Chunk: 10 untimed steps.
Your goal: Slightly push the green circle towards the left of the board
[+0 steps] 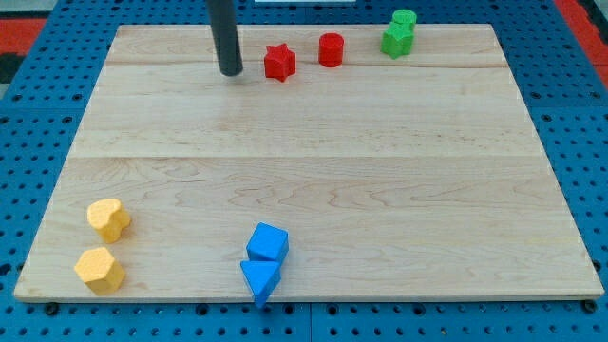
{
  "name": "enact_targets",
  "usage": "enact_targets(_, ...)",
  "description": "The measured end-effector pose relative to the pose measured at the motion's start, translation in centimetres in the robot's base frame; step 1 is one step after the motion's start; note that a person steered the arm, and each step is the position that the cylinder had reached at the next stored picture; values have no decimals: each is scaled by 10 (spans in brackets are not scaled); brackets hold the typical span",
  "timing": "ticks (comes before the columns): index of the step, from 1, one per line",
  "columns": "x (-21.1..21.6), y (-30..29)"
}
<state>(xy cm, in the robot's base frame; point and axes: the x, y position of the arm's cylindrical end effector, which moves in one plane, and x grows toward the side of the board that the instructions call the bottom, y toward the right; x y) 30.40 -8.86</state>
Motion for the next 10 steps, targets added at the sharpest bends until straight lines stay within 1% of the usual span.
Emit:
enact_targets(1,-17,20)
enact_targets(2,-39,52)
enact_targets(3,-15,69)
enact_targets(4,18,119)
enact_targets(6,-28,245)
enact_targets(7,-68,295)
enact_targets(8,-109,310)
enact_targets(9,-113,270)
enact_targets(10,-107,183)
